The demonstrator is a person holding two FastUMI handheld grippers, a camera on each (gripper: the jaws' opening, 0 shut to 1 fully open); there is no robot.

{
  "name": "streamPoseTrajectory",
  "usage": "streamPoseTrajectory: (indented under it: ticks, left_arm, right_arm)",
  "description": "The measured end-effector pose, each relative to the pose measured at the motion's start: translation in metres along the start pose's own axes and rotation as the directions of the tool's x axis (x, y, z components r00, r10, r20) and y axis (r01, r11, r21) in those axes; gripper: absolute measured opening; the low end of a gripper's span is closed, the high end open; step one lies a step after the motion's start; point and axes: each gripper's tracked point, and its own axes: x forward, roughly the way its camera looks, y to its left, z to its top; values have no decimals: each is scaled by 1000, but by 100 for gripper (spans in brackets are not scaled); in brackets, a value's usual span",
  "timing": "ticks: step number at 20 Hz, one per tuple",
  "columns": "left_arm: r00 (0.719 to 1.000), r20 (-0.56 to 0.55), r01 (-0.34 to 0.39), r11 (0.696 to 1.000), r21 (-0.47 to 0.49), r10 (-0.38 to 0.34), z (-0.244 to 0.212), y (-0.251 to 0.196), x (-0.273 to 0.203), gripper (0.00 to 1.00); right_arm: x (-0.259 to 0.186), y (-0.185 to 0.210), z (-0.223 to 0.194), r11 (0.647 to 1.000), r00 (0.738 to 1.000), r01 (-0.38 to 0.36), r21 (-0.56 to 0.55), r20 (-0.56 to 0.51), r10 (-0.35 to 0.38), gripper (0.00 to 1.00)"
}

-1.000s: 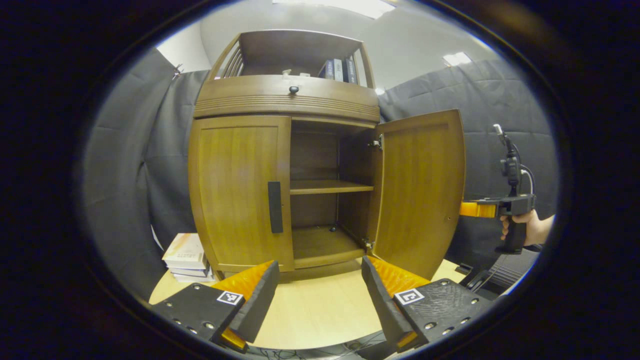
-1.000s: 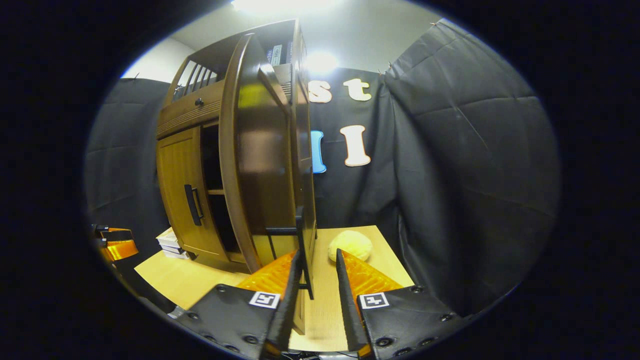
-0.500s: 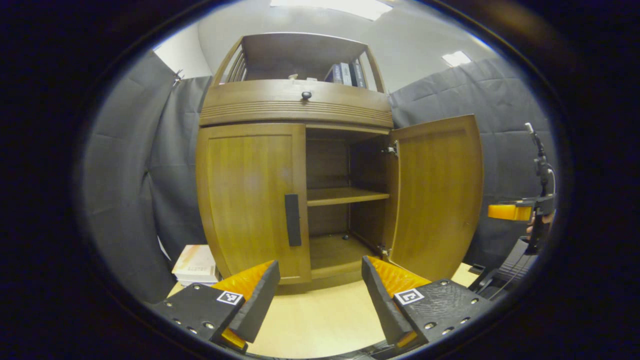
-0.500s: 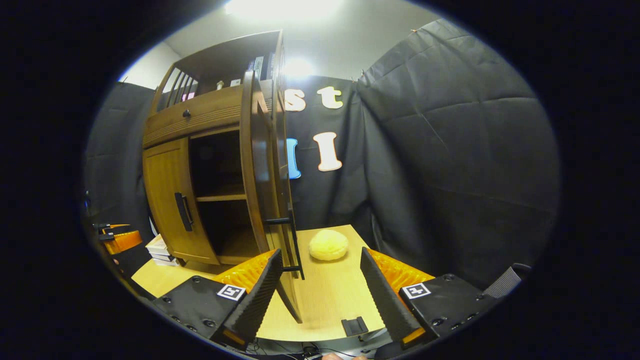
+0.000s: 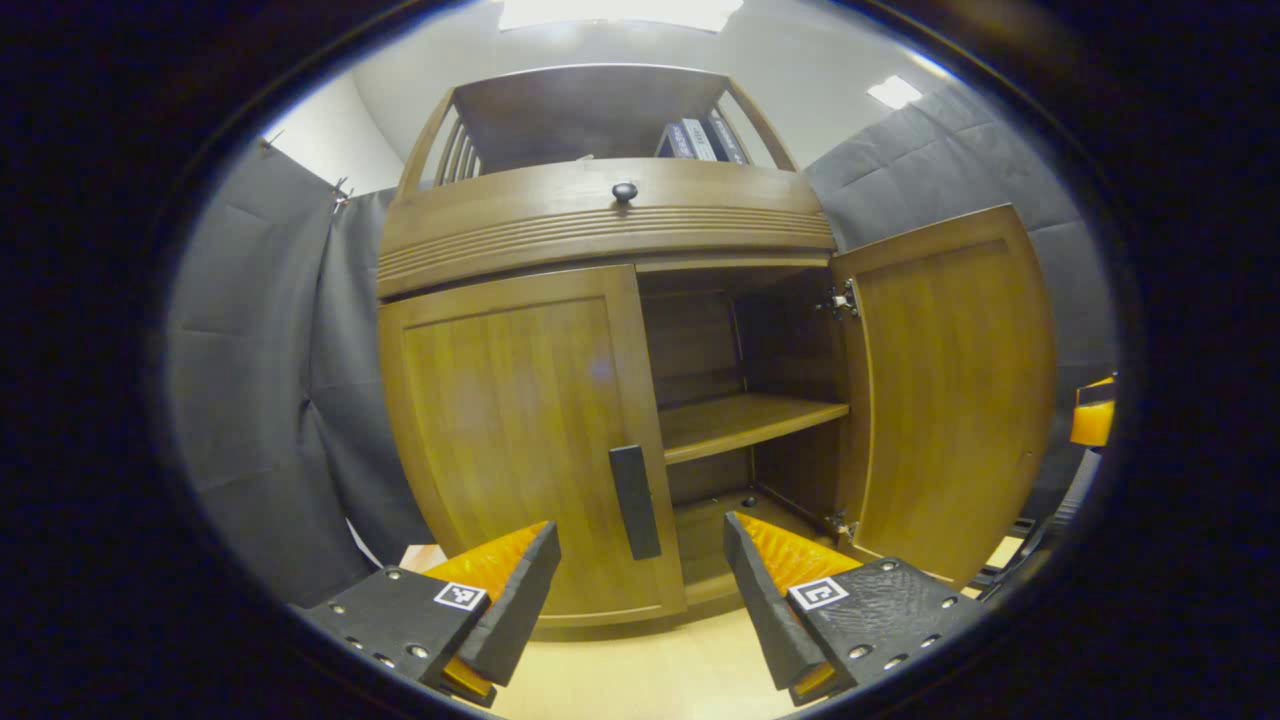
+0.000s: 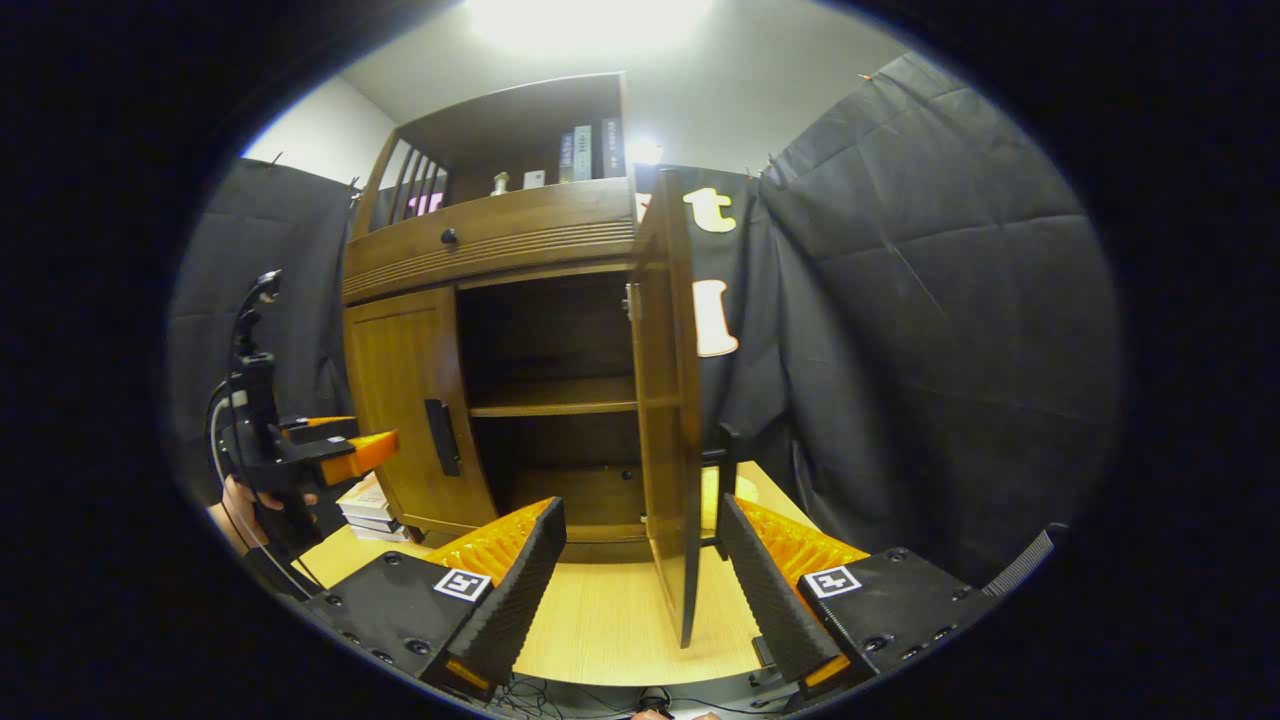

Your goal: Open the right door of the double-door shoe cabinet with the right hand, and open the left door with the left hand.

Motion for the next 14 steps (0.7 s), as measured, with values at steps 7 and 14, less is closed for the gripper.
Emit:
streamPoseTrajectory:
  ticks: [7,14]
  left_arm:
    - [999,-26,-48,994,-96,46,-11,8,73,92]
    - [999,-42,-31,988,-151,25,-30,8,123,85]
  right_arm:
    - [38,46,7,998,998,-68,12,16,68,98]
    - [75,75,-3,986,987,-158,-43,-42,157,98]
